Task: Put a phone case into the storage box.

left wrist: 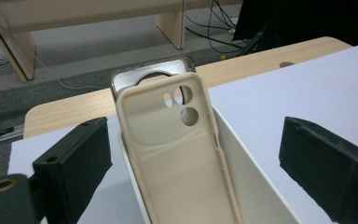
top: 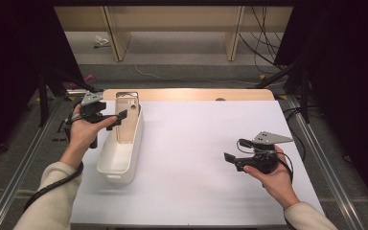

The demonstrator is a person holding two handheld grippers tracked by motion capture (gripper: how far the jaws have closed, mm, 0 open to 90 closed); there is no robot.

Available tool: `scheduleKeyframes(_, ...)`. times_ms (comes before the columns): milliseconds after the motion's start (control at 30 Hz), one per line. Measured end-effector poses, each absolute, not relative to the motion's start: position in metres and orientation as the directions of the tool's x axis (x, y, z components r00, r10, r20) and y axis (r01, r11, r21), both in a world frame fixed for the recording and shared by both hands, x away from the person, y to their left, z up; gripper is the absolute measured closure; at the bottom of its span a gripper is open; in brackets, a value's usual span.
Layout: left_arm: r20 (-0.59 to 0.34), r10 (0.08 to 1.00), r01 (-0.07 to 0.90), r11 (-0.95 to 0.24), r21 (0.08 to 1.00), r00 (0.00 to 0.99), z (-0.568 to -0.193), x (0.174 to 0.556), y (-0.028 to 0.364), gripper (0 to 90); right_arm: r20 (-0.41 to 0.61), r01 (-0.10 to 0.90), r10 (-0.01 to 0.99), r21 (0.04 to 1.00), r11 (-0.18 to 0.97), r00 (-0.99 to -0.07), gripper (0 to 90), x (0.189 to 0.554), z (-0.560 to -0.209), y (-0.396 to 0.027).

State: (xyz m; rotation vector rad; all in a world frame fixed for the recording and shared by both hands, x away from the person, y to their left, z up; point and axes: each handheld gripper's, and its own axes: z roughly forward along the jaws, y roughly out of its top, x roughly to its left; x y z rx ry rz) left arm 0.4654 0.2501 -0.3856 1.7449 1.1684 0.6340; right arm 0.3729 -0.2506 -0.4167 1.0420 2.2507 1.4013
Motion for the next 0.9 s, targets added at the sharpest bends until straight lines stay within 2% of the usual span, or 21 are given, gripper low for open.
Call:
scheduleKeyframes(300,-0.058,0.885,0.423,-0.163,0.891,0.463,-0.39,0.446,0.244,0.0,0.124,0.423,0.707,0.867,0.264,-0.696,16.4,0.373,-0.416,-0.252)
scheduleKeyframes(900,-0.048,0.816,0.384,-0.219,0.897,0.576,-0.39,0.409,0.226,0.0,0.122,0.422,0.707,0.867,0.265,-0.696,16.4,0.373,-0.416,-0.253)
